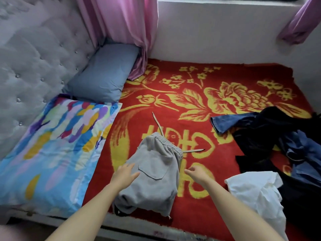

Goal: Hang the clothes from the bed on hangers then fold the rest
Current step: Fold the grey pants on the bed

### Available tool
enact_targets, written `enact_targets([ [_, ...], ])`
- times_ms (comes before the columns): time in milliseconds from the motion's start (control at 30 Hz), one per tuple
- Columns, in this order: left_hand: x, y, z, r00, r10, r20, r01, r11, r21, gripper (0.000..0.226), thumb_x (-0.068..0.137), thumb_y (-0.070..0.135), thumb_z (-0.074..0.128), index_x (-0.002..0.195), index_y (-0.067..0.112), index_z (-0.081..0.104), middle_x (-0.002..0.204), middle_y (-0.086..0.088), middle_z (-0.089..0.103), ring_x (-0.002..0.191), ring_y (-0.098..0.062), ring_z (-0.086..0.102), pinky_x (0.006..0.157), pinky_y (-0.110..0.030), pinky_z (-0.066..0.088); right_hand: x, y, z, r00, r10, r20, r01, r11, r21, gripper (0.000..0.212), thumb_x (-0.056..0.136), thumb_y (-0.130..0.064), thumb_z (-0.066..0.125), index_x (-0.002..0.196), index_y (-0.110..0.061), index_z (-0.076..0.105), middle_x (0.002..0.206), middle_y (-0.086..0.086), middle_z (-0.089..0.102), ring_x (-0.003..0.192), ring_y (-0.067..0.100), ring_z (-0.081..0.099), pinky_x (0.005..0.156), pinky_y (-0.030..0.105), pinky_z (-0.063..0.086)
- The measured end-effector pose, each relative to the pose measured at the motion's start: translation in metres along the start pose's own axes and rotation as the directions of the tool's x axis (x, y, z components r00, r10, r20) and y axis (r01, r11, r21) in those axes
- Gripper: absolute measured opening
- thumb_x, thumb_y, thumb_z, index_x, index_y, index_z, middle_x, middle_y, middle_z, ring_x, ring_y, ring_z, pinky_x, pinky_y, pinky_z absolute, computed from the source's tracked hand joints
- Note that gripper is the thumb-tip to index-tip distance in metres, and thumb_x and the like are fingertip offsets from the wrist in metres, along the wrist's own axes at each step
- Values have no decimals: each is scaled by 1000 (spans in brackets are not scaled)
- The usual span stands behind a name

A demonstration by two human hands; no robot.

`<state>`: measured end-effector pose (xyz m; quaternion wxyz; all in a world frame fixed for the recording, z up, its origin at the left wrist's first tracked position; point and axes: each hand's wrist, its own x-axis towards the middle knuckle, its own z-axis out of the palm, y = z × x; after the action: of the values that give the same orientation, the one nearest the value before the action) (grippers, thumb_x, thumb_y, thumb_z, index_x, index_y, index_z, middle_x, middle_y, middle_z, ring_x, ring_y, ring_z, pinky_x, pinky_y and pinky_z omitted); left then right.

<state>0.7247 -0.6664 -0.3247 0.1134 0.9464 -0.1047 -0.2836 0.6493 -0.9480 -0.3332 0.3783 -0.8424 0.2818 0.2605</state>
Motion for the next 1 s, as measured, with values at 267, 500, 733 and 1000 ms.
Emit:
enact_targets([
  [267,44,-15,12,995,-99,-19,97,990,-98,60,96,47,43,147,20,28,151,-1,31,139,-23,24,109,-37,29,64,4,18,990,93,101,-94,996,-3,60,94,-41,48,140,-4,36,137,11,48,115,24,53,85,31,43],
  [500,115,-35,20,980,-177,-88,157,968,-195,58,94,43,48,144,19,33,149,-2,36,137,-24,26,108,-33,24,151,6,32,981,190,46,-194,977,86,66,93,-42,50,144,-5,30,142,12,44,116,24,50,93,35,42],
  [733,169,-56,35,968,-242,-69,224,953,-202,58,96,39,47,146,15,31,151,-10,31,140,-28,20,111,-35,19,223,3,45,969,238,-62,-212,935,284,67,86,-39,61,139,-6,36,139,14,45,126,32,45,94,40,42],
  [1000,187,-66,41,966,-253,-53,233,941,-245,56,95,35,49,145,12,34,150,-11,34,140,-27,23,111,-33,18,244,3,73,966,259,-21,-223,869,442,51,68,-21,77,114,-9,58,111,9,65,108,30,58,94,46,47],
])
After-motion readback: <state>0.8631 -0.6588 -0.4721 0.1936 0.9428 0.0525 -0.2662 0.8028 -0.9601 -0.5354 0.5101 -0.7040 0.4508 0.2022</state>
